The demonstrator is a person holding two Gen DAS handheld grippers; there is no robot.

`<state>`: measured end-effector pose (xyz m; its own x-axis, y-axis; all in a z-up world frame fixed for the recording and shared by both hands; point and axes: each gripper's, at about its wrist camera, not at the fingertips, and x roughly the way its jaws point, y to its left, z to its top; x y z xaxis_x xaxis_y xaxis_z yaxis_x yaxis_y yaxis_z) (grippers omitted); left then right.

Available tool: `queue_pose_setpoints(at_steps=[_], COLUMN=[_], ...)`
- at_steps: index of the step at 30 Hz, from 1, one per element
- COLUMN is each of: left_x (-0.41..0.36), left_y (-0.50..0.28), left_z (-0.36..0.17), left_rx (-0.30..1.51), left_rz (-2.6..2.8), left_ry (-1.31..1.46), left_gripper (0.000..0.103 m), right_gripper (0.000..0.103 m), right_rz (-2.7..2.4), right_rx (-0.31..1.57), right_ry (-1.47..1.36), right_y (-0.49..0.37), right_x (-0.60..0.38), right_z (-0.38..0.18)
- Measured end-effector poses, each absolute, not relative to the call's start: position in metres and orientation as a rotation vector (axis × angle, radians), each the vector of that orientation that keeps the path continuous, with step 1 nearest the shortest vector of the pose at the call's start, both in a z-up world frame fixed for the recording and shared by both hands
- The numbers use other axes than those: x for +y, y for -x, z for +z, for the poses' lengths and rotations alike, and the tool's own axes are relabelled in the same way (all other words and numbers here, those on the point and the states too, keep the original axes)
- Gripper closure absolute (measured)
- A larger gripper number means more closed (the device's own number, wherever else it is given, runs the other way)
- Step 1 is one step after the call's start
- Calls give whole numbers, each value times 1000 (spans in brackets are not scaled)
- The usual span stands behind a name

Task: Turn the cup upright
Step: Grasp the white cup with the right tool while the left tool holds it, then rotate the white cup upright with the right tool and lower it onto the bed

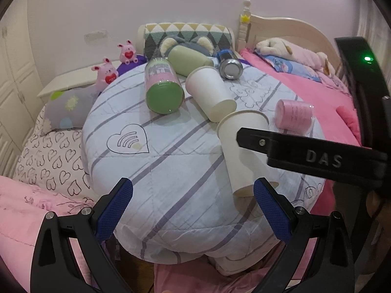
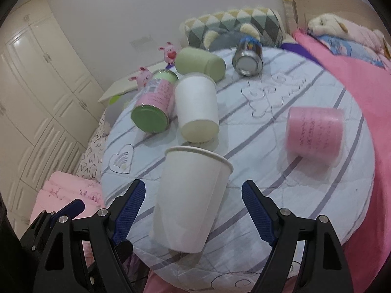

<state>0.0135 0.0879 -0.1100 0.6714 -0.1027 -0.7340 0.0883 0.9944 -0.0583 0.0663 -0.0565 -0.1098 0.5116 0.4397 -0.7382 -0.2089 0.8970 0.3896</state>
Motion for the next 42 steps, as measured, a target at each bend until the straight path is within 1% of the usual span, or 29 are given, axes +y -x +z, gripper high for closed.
queue_pose_setpoints(at_steps=[7, 17, 20, 21, 22, 23, 34, 42], left_x=[87, 83, 81, 80, 79, 79, 64, 46], left_y=[-23, -31, -33, -33, -34, -35, -53, -76], left_z=[-117, -120, -121, -121, -121, -121, -122, -124], left_rx=[849, 863, 865, 865, 865, 867, 890, 886], left_rz=[-127, -150, -157, -160, -165, -169, -259, -241], left_ry=[1, -10, -16, -17, -17, -15, 62, 36], left_gripper=[3, 2, 1, 1, 1, 1, 1, 1], right_gripper=[20, 21, 21, 23, 30, 30, 30, 30], right_rz=[431, 481, 511, 513, 514, 514, 458, 415], right_rx=[1042, 1085, 1069, 1065, 1061, 1054, 891, 779], right_ry=[-353, -426, -443, -440, -429, -415, -291, -181], right_y=[-84, -101, -103, -103, -102, -102, -95, -101], right_x=[-57, -60, -63, -64, -65, -65, -82, -83], right_z=[-129, -142, -144, -144, -143, -142, -116, -106])
